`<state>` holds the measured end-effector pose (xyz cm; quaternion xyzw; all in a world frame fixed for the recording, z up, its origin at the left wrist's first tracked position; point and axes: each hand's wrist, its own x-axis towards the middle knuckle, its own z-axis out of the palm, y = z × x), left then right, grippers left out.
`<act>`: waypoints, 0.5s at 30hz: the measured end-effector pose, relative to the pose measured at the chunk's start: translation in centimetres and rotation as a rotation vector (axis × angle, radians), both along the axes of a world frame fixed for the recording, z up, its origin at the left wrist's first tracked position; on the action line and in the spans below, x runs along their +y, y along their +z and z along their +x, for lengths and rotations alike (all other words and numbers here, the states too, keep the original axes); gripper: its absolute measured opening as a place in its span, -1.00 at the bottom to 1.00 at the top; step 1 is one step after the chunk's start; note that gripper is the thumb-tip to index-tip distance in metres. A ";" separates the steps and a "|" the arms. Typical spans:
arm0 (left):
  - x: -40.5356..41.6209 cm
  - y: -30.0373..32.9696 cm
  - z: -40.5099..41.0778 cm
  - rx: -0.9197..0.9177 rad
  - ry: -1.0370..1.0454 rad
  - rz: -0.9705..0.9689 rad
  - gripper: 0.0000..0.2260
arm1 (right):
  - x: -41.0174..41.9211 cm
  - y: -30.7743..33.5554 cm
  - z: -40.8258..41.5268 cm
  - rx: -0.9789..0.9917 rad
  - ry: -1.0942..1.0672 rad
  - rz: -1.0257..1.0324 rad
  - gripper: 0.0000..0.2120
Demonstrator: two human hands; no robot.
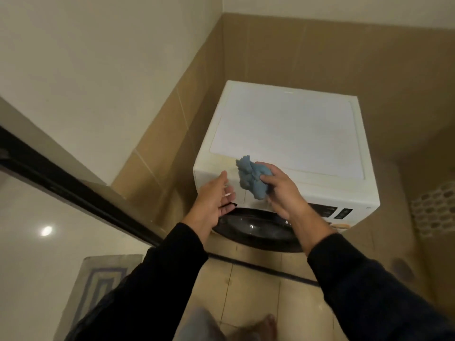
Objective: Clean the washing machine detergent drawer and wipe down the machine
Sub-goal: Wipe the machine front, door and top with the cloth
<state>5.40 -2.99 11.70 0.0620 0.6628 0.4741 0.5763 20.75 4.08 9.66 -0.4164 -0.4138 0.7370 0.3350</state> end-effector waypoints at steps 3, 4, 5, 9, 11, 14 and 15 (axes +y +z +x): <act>-1.2 0.5 1.9 -0.086 -0.028 0.031 -0.57 | -1.2 2.4 1.0 0.289 -0.050 -0.242 -0.66; -1.5 0.7 2.5 -0.108 -0.055 0.059 -0.54 | -1.4 2.7 1.3 0.276 -0.040 -0.285 -0.61; -1.5 0.9 2.9 -0.114 -0.080 0.085 -0.51 | -1.4 2.7 1.4 0.281 -0.024 -0.329 -0.54; -0.5 1.5 3.8 -0.013 -0.121 0.161 -0.60 | -0.7 2.3 1.5 0.296 0.101 -0.331 -0.37; 0.5 1.5 3.7 0.027 -0.060 0.186 -0.73 | 0.0 2.0 1.1 0.227 0.194 -0.180 -0.54; 1.9 1.6 3.2 0.057 0.008 0.247 -0.82 | 1.4 1.8 0.7 0.111 0.188 -0.061 -0.55; 2.3 1.7 3.0 0.075 0.008 0.257 -0.84 | 2.0 2.1 0.6 0.066 0.178 -0.033 -0.61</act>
